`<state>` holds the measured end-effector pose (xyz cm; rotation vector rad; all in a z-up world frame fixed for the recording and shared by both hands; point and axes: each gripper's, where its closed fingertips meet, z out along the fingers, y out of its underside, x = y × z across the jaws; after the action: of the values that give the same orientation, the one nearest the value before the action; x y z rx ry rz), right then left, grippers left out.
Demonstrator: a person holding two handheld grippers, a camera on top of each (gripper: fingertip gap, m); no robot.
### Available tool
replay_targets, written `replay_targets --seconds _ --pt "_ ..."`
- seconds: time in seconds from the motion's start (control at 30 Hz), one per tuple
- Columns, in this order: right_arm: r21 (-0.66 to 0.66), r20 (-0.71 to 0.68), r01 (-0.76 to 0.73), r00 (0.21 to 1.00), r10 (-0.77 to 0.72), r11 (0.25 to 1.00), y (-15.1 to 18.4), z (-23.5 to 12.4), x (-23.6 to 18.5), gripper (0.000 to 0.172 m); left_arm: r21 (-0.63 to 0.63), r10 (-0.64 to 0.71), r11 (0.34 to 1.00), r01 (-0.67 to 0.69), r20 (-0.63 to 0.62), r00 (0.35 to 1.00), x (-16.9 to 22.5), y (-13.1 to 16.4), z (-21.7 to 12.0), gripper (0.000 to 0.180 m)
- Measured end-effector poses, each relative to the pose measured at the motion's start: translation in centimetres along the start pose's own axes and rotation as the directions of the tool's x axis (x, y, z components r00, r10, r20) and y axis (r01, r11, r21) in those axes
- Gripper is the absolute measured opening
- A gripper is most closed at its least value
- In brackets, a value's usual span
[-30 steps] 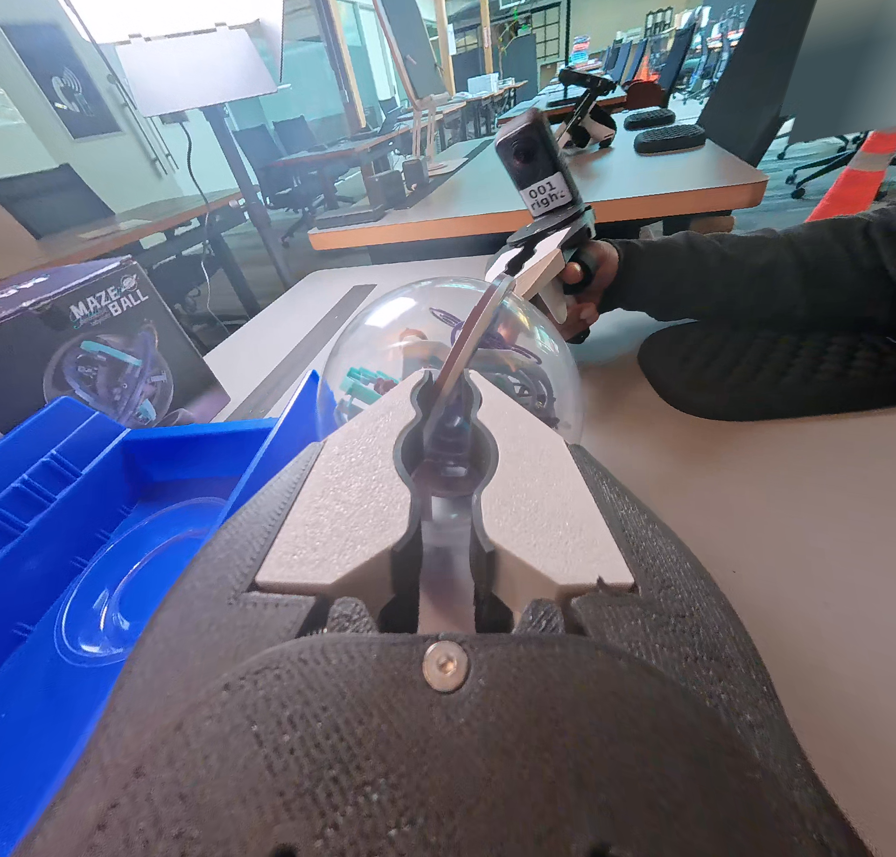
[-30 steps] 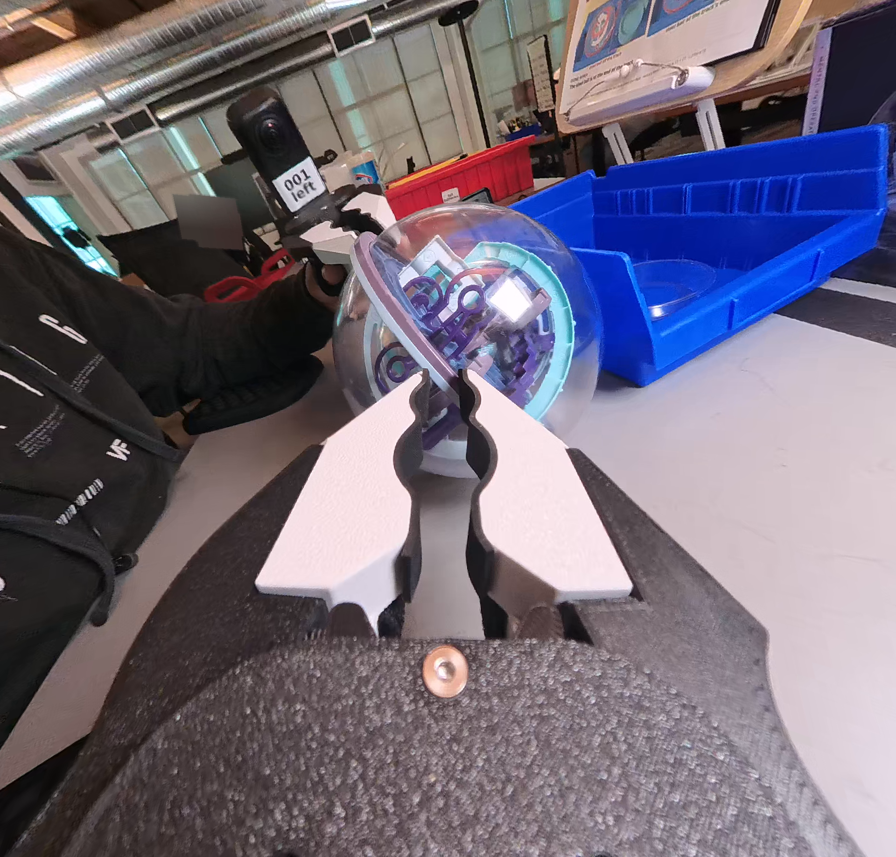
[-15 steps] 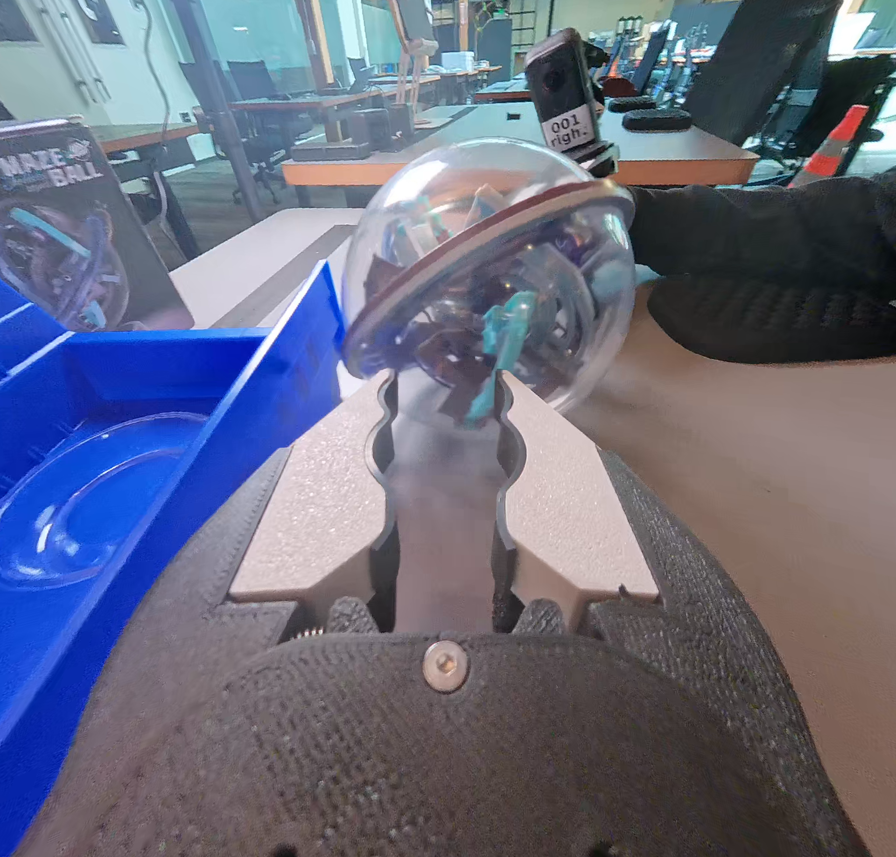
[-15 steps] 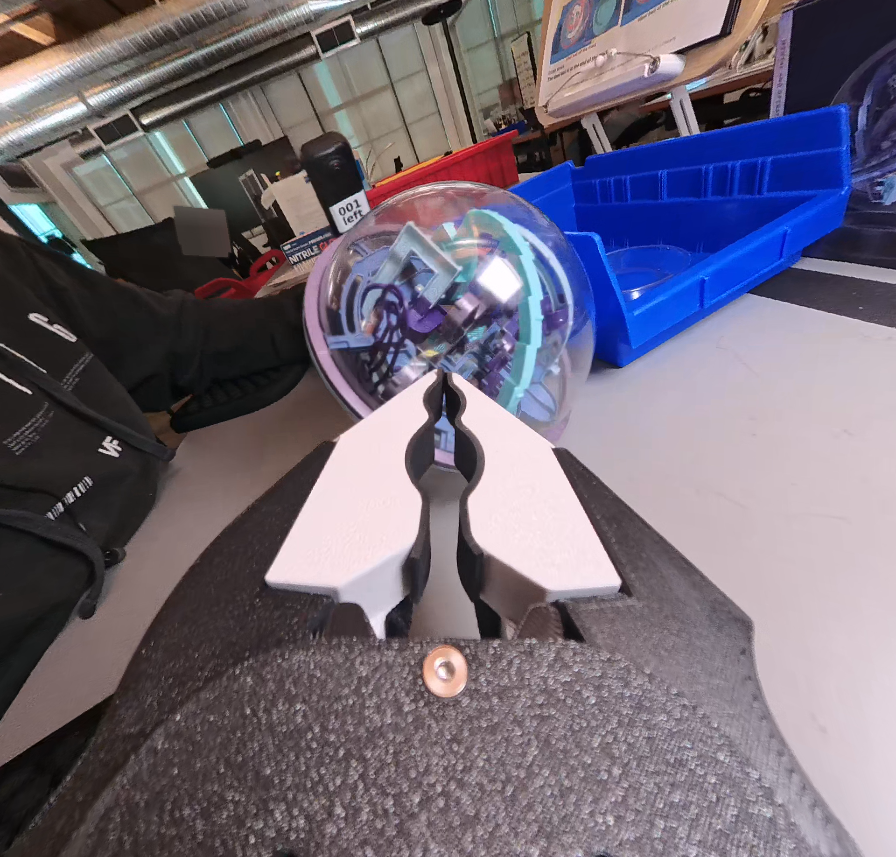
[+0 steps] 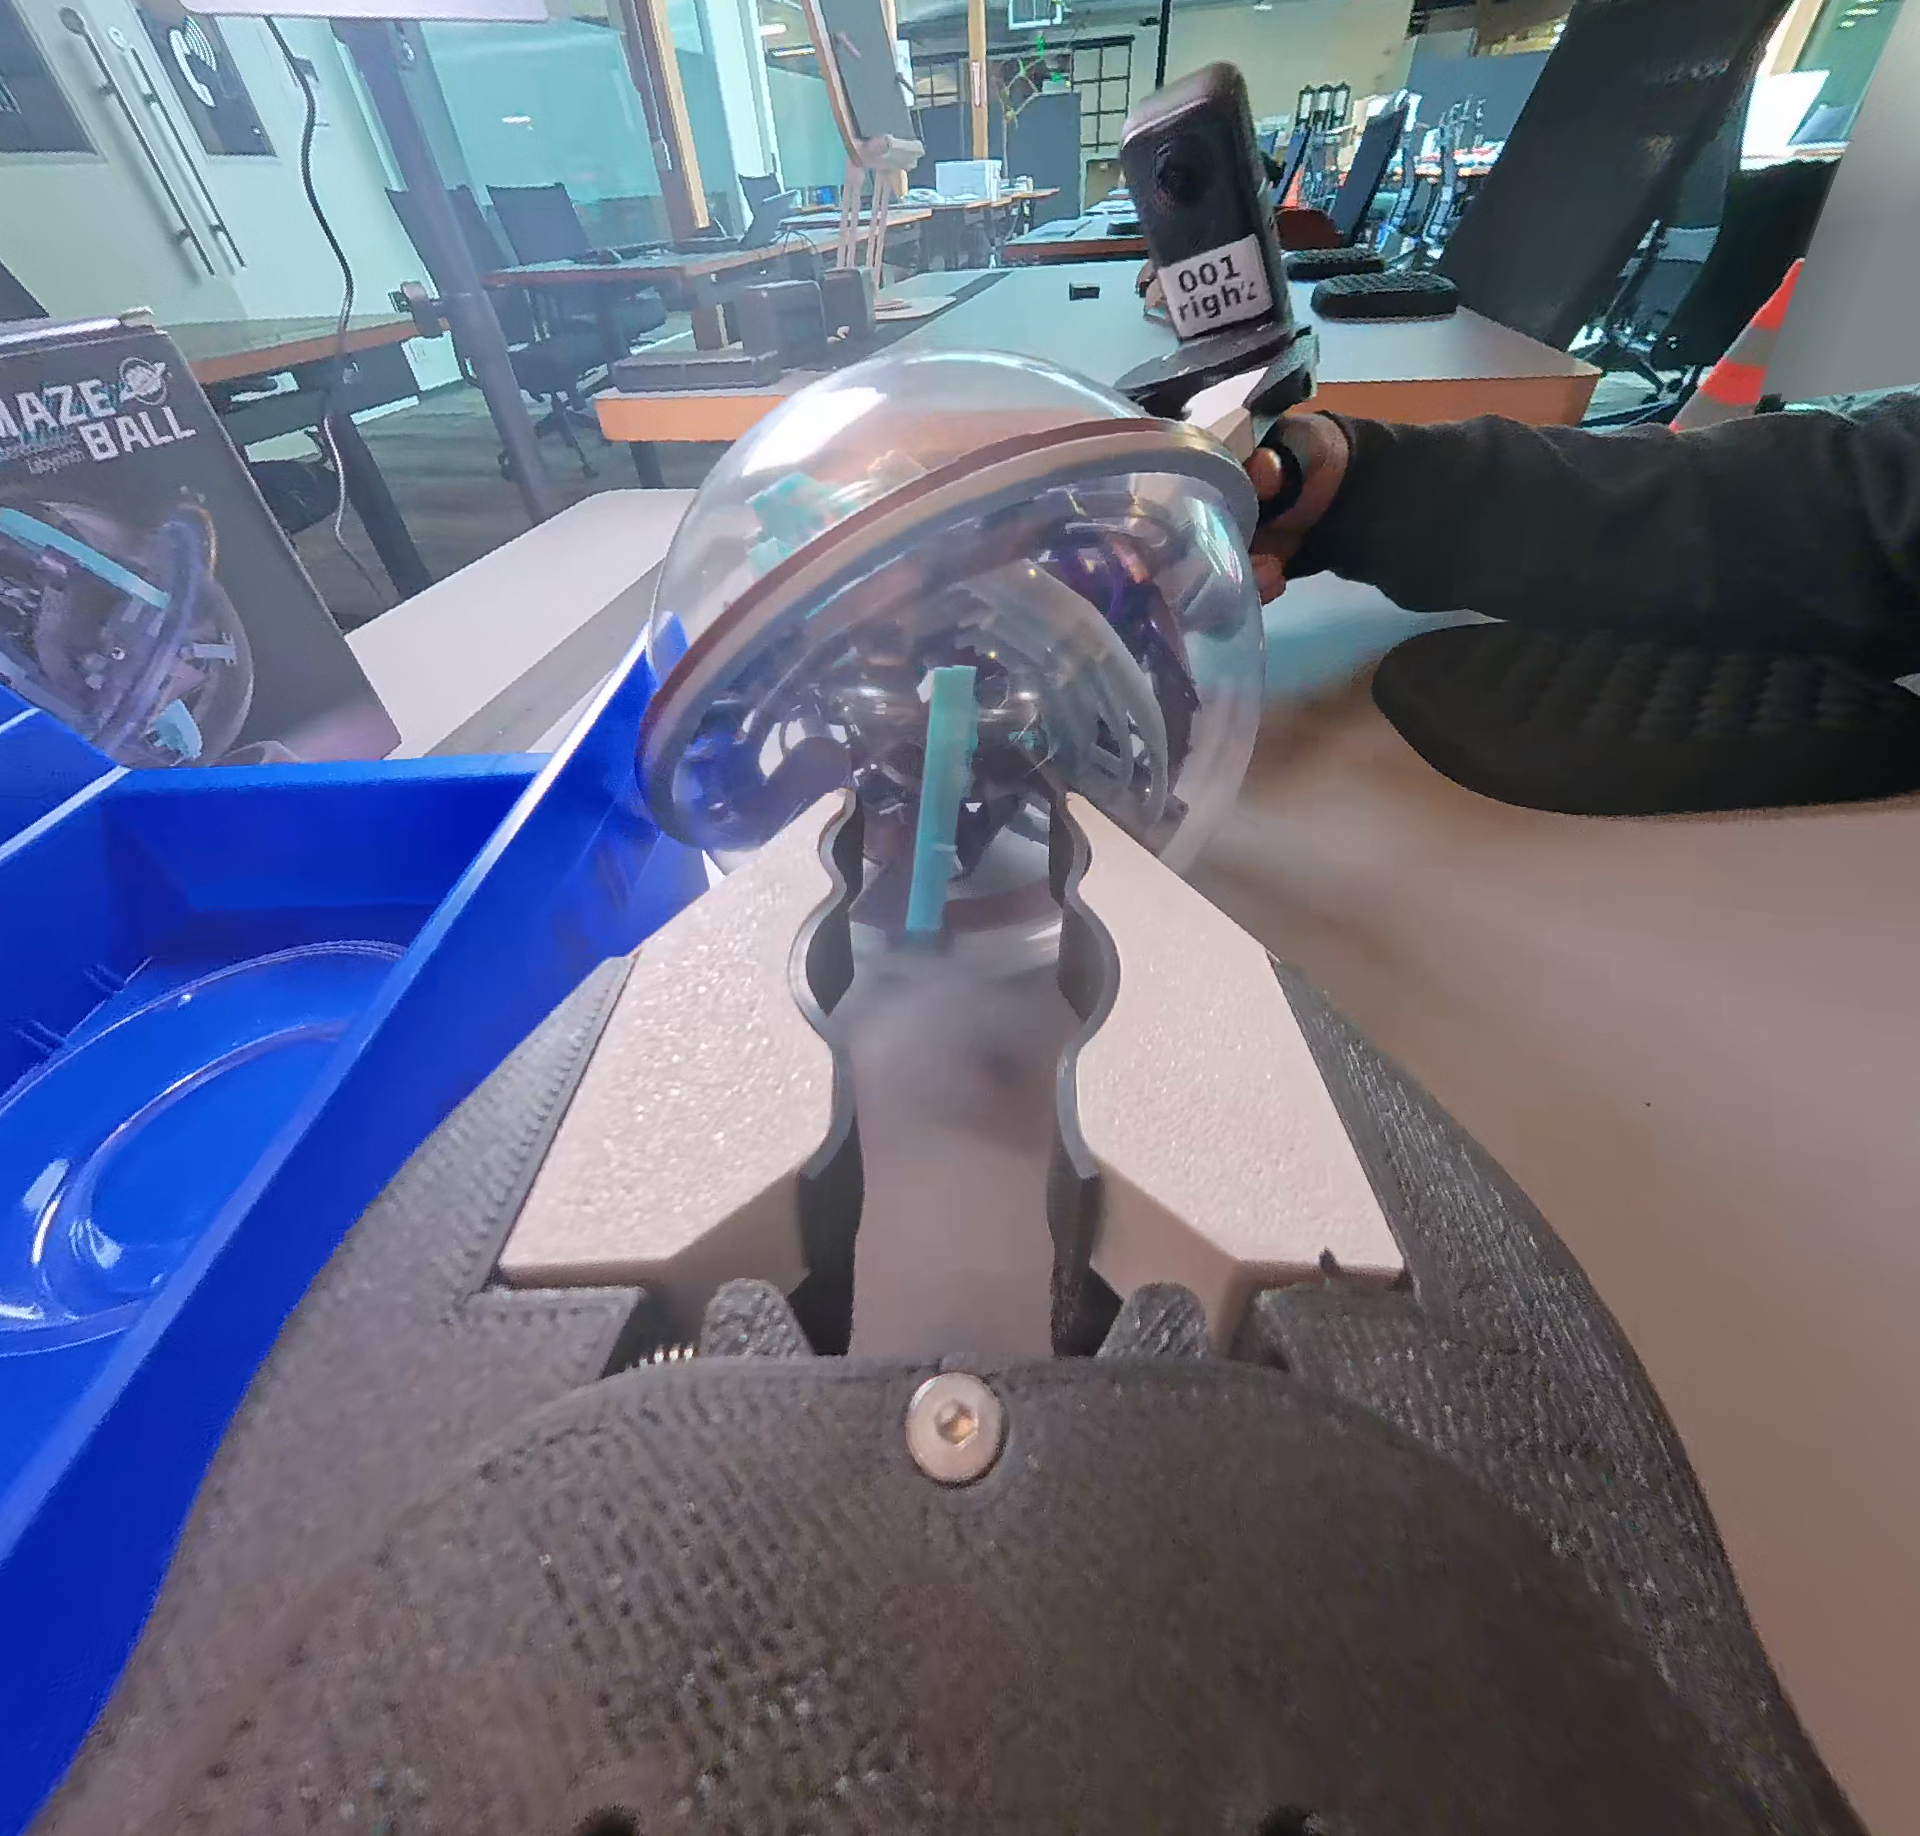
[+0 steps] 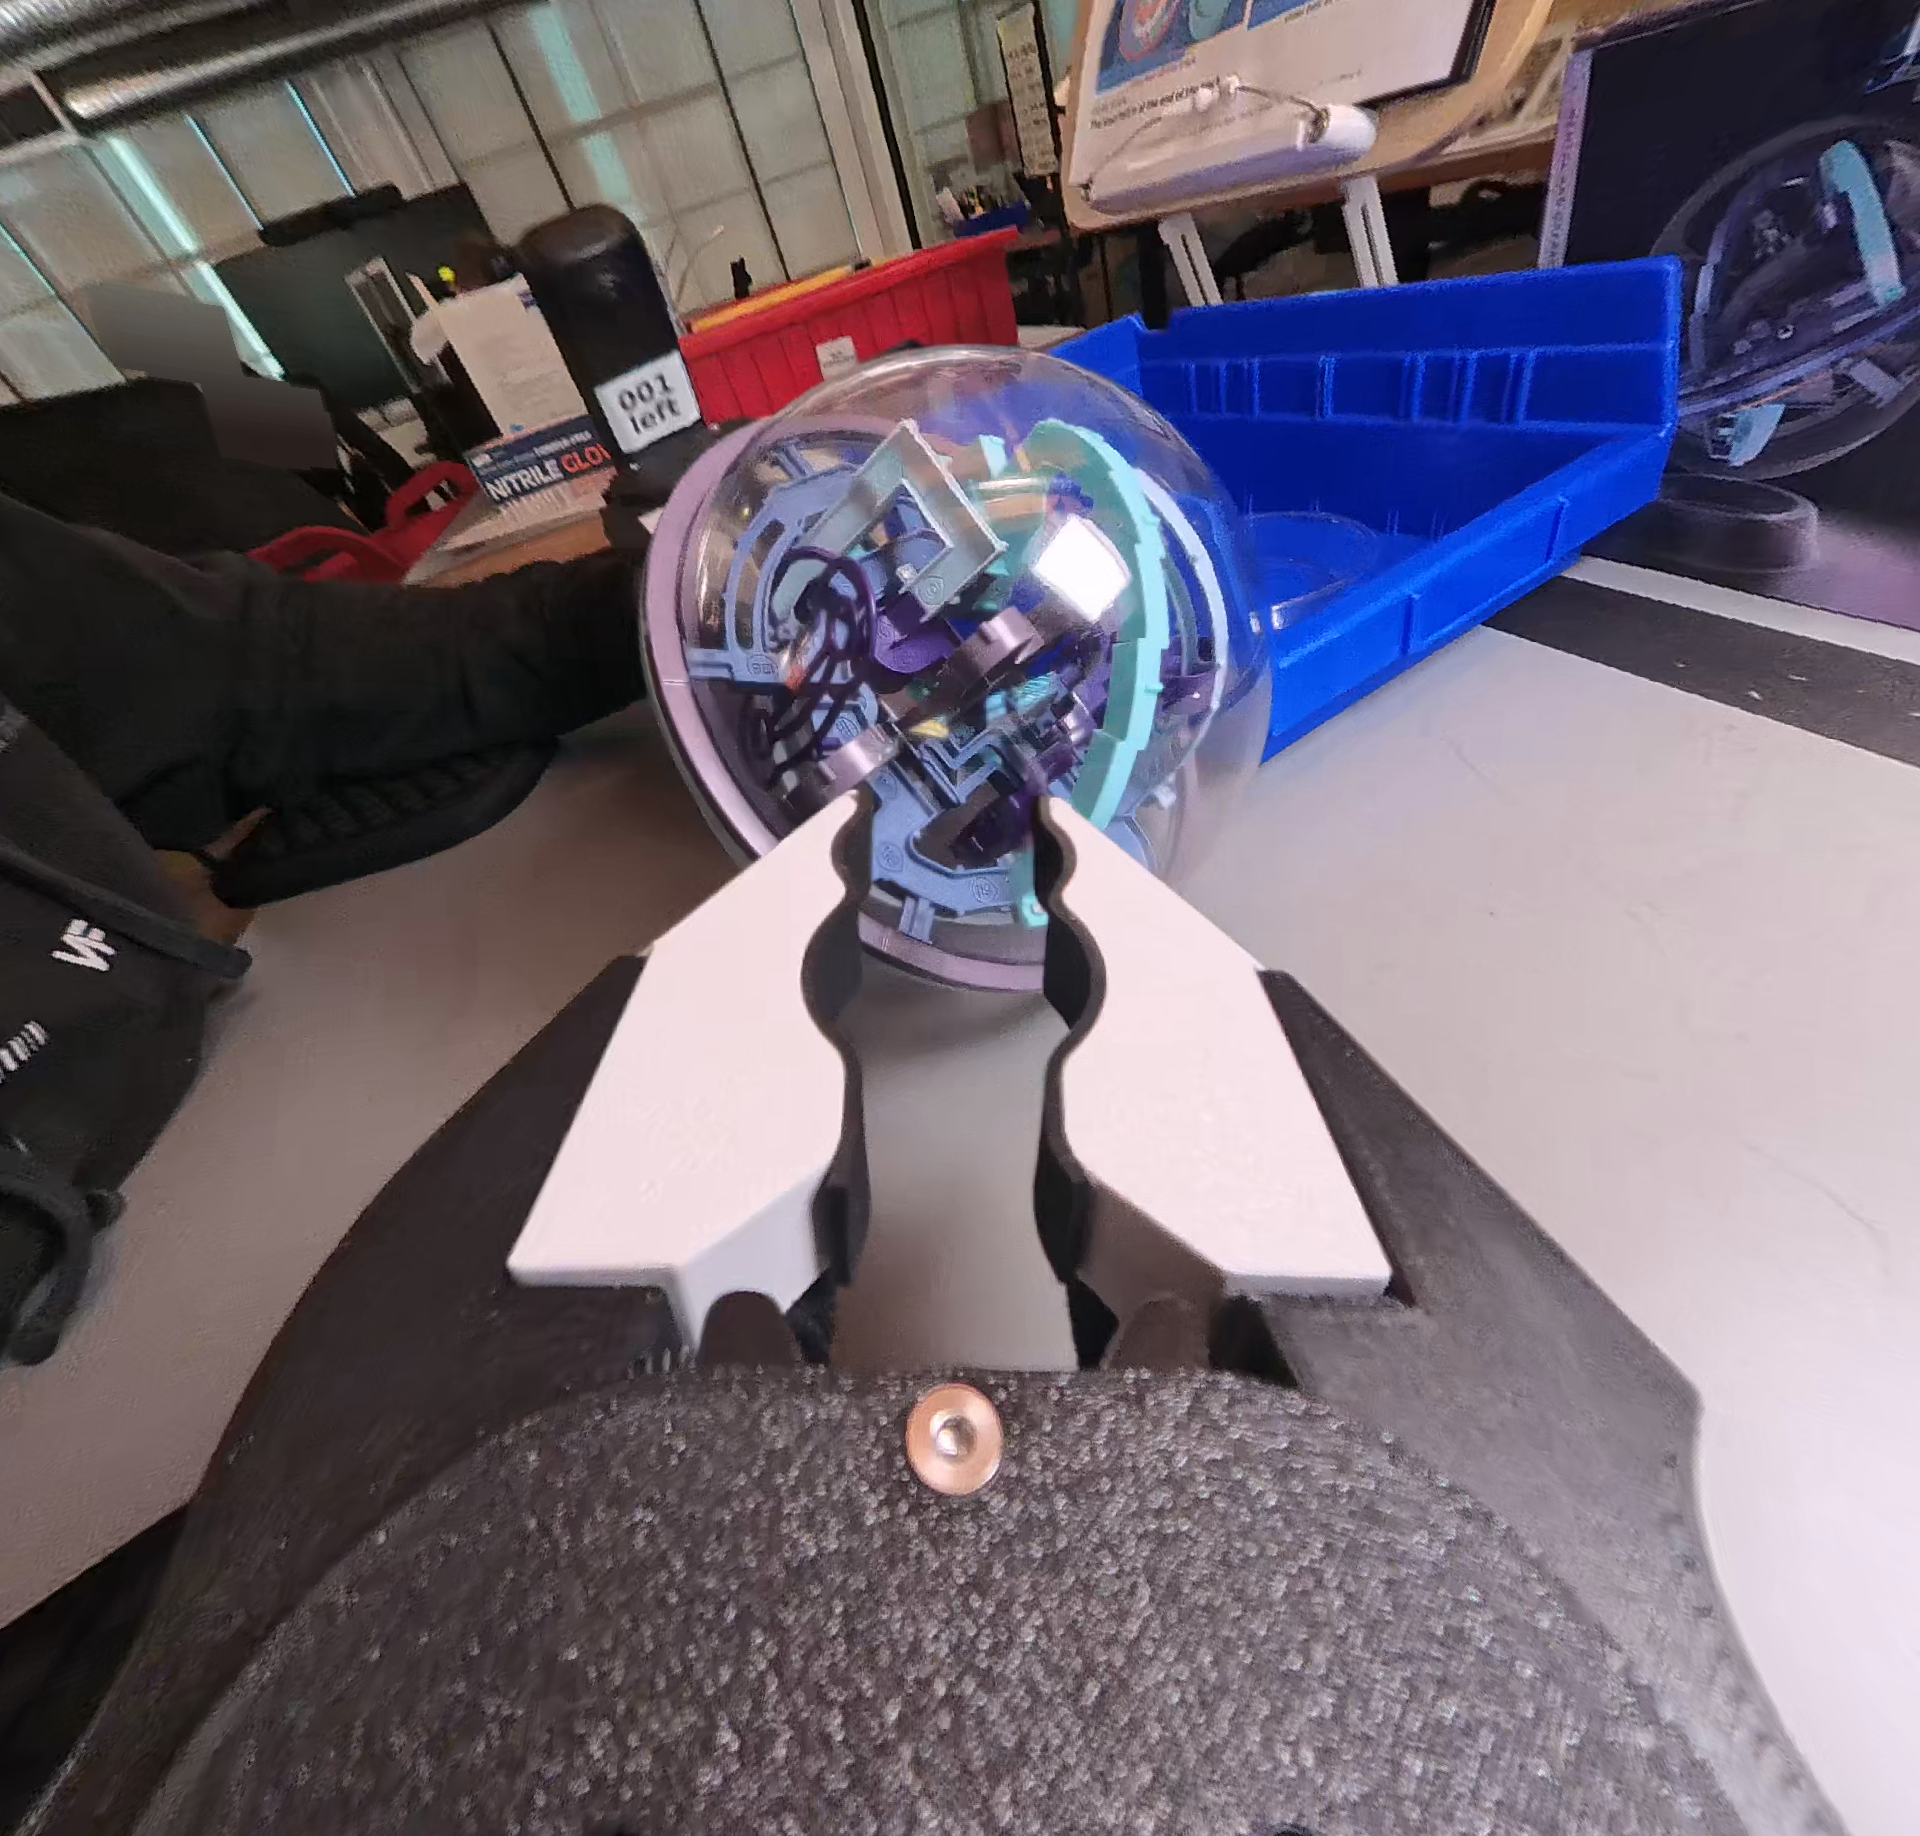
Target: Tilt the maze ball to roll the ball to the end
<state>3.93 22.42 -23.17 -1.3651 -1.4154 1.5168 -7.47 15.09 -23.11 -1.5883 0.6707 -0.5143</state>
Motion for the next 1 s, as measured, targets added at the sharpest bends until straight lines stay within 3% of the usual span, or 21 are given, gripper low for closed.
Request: replay_targets --seconds 0.1,0.23,0.37,0.43,0.67,0.83,0.93,1.0 --pt "-0.106 -0.117 0.139 0.982 -0.151 0.985 -0.5 -0.8 -0.1 0.041 0.003 0.002 1.000 -0.002 0.009 1.000 0.1 -0.2 0.2 0.034" --pt "-0.255 -0.186 0.342 0.901 -0.393 0.905 -0.6 -0.5 -2.9 0.046 0.006 0.004 1.000 -0.004 0.005 1.000 0.5 -0.5 0.5 0.034" --pt "-0.373 -0.245 0.468 0.784 -0.571 0.801 0.4 0.4 -2.9 0.038 0.020 0.010 1.000 -0.010 0.020 1.000 0.5 -0.9 0.6 0.034" --pt "-0.375 -0.269 0.472 0.769 -0.581 0.798 0.1 0.3 -2.3 0.023 0.021 0.001 1.000 -0.001 0.016 1.000 0.5 -1.0 0.6 0.034" --pt "-0.417 -0.303 0.507 0.705 -0.641 0.754 0.1 -0.1 -1.2 0.005 0.031 0.019 0.999 -0.020 0.015 1.000 0.9 -1.4 1.0 0.030" --pt "-0.346 -0.272 0.480 0.771 -0.576 0.806 0.1 -0.1 -1.2 0.005 0.043 0.026 0.999 -0.027 0.016 1.000 0.6 -1.8 0.6 0.034" --pt "-0.301 -0.237 0.441 0.824 -0.514 0.846 0.5 -0.5 -0.9 0.006 0.080 -0.016 0.997 0.012 0.046 0.999 -1.2 -2.4 -0.5 0.037" --pt "-0.253 -0.195 0.414 0.864 -0.465 0.875 0.7 -0.8 -1.1 0.006 0.040 -0.063 0.997 0.060 0.064 0.996 -2.8 -1.4 -0.7 0.040"
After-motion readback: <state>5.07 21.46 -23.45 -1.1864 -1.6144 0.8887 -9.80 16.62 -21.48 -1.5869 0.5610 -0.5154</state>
